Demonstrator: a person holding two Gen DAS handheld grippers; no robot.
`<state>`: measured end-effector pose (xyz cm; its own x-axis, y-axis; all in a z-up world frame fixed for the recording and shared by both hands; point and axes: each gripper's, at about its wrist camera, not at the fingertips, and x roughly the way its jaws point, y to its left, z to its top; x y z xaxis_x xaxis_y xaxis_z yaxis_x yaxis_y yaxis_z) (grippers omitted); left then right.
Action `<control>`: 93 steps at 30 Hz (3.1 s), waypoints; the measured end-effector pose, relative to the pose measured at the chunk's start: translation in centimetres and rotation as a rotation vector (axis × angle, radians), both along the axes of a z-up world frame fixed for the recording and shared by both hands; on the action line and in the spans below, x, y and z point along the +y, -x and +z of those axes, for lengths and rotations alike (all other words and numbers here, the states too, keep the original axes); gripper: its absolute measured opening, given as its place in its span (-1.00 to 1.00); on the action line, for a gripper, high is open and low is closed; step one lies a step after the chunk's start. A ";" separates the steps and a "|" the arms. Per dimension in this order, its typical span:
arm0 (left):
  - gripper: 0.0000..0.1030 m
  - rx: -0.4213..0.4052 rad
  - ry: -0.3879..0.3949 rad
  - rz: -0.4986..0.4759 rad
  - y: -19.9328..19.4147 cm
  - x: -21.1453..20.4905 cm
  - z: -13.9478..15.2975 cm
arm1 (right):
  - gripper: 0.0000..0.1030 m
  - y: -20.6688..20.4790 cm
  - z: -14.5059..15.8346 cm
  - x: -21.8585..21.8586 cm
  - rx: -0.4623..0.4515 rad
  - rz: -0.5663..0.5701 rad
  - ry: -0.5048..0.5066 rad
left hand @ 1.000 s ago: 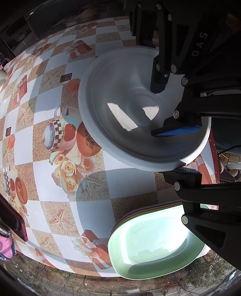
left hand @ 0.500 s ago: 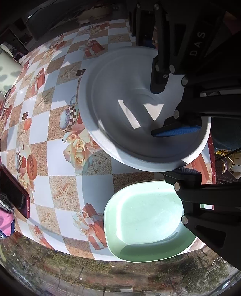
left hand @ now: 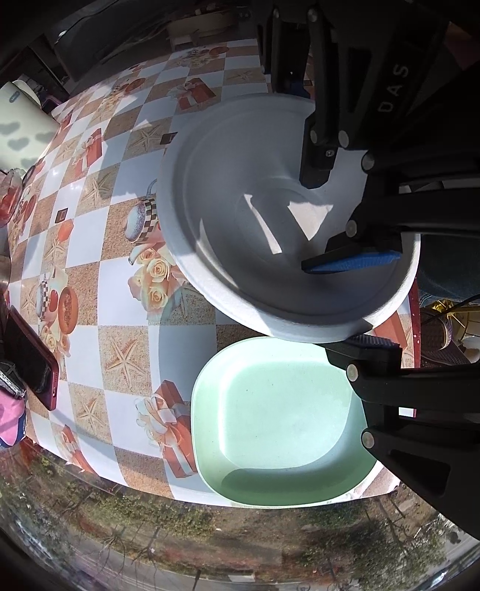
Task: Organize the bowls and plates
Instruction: 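Carry the white bowls with both grippers over the mint green plate stack, then lower the bowls onto the green plate and open both grippers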
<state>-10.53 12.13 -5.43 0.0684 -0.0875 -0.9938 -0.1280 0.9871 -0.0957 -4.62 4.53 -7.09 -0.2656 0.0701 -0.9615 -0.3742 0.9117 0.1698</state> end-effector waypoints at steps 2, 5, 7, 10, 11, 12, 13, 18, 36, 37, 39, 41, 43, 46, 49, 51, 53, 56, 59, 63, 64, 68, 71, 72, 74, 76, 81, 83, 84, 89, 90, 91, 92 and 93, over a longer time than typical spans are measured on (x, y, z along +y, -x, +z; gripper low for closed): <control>-0.38 -0.007 -0.004 0.000 -0.1 0.0 0.1 | -0.38 0.1 0.2 -0.3 -0.003 -0.002 -0.004; -0.38 -0.019 -0.015 0.001 0.2 0.4 0.7 | -0.38 1.4 -0.5 -1.7 -0.006 -0.007 -0.014; -0.38 -0.025 -0.019 0.007 0.2 0.8 0.9 | -0.38 1.3 -0.1 -1.8 -0.009 -0.005 -0.021; -0.38 -0.039 -0.026 0.023 0.1 1.1 1.1 | -0.38 1.0 0.3 -1.6 -0.018 0.005 -0.028; -0.38 -0.045 -0.030 0.028 0.1 1.2 1.3 | -0.38 0.9 0.5 -1.4 -0.019 0.008 -0.032; -0.38 -0.052 -0.032 0.035 0.1 1.4 1.4 | -0.38 0.8 0.7 -1.3 -0.020 0.008 -0.036; -0.38 -0.058 -0.034 0.042 0.1 1.7 1.7 | -0.38 0.7 0.8 -1.2 -0.021 0.009 -0.040; -0.38 -0.069 -0.053 0.081 0.3 2.9 2.4 | -0.38 0.2 1.3 0.3 -0.023 0.028 -0.066; -0.38 -0.073 -0.079 0.272 2.6 9.3 3.0 | -0.38 0.8 1.9 8.2 -0.051 0.179 -0.107; -0.38 -0.071 -0.080 0.279 2.8 9.7 3.0 | -0.38 0.9 1.8 8.6 -0.053 0.188 -0.108; -0.38 -0.068 -0.086 0.289 3.1 10.2 2.9 | -0.38 1.1 1.4 9.5 -0.046 0.198 -0.113; -0.38 -0.058 -0.093 0.300 3.6 10.8 2.5 | -0.37 1.4 0.8 10.3 -0.030 0.203 -0.115; -0.38 -0.042 -0.096 0.314 3.9 11.3 2.1 | -0.37 1.8 0.2 10.9 -0.015 0.215 -0.113; -0.39 -0.016 -0.097 0.331 4.4 11.8 1.3 | -0.37 2.3 -0.7 11.7 -0.005 0.229 -0.106; -0.40 0.006 -0.106 0.334 4.6 12.0 0.7 | -0.37 2.5 -1.8 12.1 0.020 0.218 -0.107; -0.40 0.014 -0.107 0.337 4.7 12.2 0.3 | -0.37 2.6 -2.3 12.4 0.025 0.215 -0.108; -0.40 0.019 -0.108 0.338 4.7 12.4 0.0 | -0.37 2.4 -2.7 12.6 0.022 0.217 -0.111; -0.40 0.022 -0.107 0.334 4.6 12.5 -0.5 | -0.37 2.2 -3.1 12.9 0.012 0.224 -0.110; -0.34 0.016 -0.122 0.329 4.4 12.4 -0.6 | -0.37 2.0 -3.2 12.8 0.004 0.230 -0.105; -0.20 0.006 -0.130 0.343 4.8 12.9 -0.4 | -0.19 1.6 -2.7 12.7 -0.007 0.223 -0.115; -0.11 0.004 -0.131 0.350 4.8 13.1 -0.3 | -0.09 1.7 -2.5 12.4 -0.011 0.216 -0.125; 0.27 -0.019 -0.130 0.366 5.0 13.6 0.1 | 0.66 1.3 -1.3 11.7 -0.032 0.195 -0.163; 0.36 -0.040 -0.139 0.356 4.9 13.4 0.9 | 0.94 1.0 0.0 11.3 -0.071 0.183 -0.184; 0.39 -0.044 -0.142 0.349 4.8 13.3 1.1 | 0.94 0.9 0.3 11.1 -0.074 0.180 -0.193; 0.42 -0.053 -0.149 0.329 4.6 12.9 1.5 | 0.94 1.0 0.9 10.8 -0.093 0.171 -0.205; 0.44 -0.059 -0.154 0.311 4.2 12.5 1.8 | 0.95 1.2 1.4 10.4 -0.122 0.169 -0.194; 0.49 -0.053 -0.148 0.261 3.7 11.8 1.9 | 0.97 1.7 1.1 7.8 -0.122 0.135 -0.137; 0.49 -0.045 -0.144 0.240 3.3 11.4 1.7 | 0.97 1.6 0.6 6.5 -0.096 0.092 -0.125; 0.49 -0.040 -0.142 0.228 3.2 11.1 1.6 | 0.97 1.2 0.6 5.4 -0.080 0.067 -0.118; 0.49 -0.033 -0.139 0.179 2.6 9.7 1.5 | 0.97 0.9 0.2 2.9 -0.047 -0.014 -0.095; 0.49 -0.032 -0.140 0.169 2.5 9.4 1.5 | 0.97 0.8 0.2 2.6 -0.045 -0.022 -0.095; 0.49 -0.032 -0.140 0.160 2.4 9.1 1.6 | 0.97 0.7 0.1 2.5 -0.043 -0.027 -0.095; 0.49 -0.034 -0.139 0.151 2.3 8.9 1.7 | 0.97 0.8 0.5 2.1 -0.044 -0.027 -0.093; 0.49 -0.036 -0.139 0.143 2.2 8.7 1.8 | 0.97 0.8 0.7 2.0 -0.047 -0.026 -0.093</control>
<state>-12.70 20.78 -3.64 0.1061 0.0631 -0.9924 -0.2665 0.9633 0.0327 -5.44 6.50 -6.35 -0.2170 0.1656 -0.9620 -0.3605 0.9022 0.2367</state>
